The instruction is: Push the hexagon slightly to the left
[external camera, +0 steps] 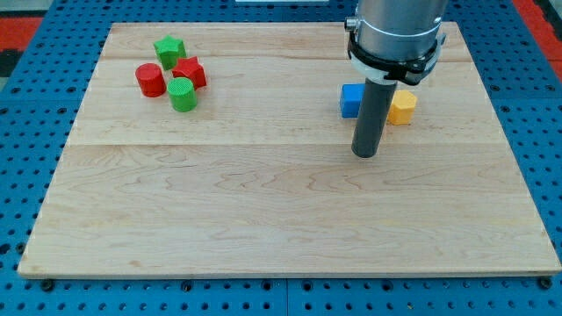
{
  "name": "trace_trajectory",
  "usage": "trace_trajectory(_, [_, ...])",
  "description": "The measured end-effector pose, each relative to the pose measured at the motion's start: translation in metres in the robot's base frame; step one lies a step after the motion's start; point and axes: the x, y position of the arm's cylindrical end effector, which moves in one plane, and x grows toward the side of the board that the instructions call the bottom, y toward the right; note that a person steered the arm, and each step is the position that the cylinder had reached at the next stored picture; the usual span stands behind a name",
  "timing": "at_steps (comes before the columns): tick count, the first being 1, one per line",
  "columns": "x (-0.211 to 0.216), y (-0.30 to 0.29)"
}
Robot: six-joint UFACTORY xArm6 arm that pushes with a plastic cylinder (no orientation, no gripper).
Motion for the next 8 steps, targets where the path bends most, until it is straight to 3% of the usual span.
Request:
trace_trajectory(1, [0.000, 0.058])
trace_trajectory(5, [-0.011, 0.104])
trace_trajectory(8, [-0.084, 0.115])
